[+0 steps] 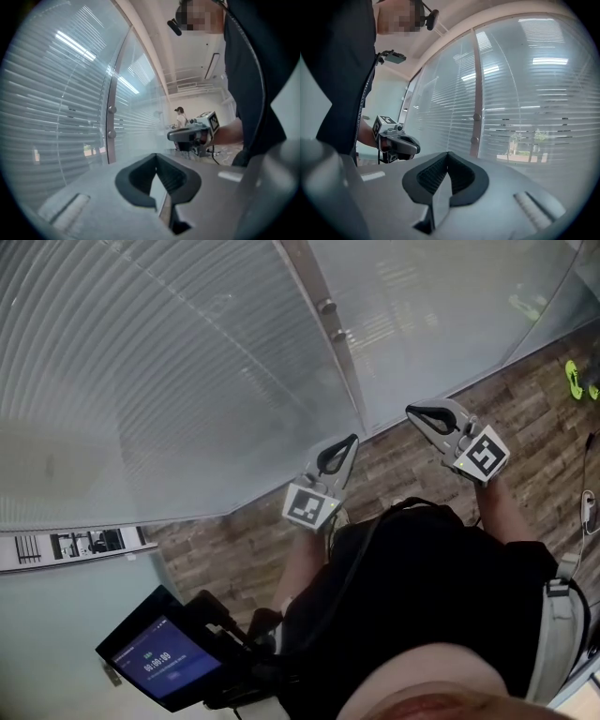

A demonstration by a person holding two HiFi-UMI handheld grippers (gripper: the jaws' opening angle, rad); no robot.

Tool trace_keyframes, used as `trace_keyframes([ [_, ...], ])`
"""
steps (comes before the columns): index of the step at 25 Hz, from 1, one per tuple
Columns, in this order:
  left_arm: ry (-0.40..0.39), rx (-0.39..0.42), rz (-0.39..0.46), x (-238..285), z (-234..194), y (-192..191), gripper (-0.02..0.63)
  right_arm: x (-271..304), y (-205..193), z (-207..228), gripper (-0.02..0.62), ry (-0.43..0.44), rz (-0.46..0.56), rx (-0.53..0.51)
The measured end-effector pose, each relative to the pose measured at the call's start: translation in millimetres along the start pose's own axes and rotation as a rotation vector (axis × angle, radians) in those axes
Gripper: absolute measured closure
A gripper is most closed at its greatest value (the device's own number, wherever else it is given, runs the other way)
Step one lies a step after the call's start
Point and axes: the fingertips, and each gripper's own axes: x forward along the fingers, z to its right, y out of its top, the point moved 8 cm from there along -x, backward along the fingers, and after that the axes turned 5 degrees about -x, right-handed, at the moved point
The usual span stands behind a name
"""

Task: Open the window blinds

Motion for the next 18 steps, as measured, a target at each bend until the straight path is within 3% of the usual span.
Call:
trace_keyframes([
  [10, -0.053, -0.015, -0.002, -23, 4, -3, 0.603, -4, 12, -16, 0.589, -0.138, -0.031, -0.097],
  [18, -0.069, -0.029, 0.001, -35, 8, -15, 0.603, 23, 41, -5, 0.589, -0.198, -0.171, -0.347],
])
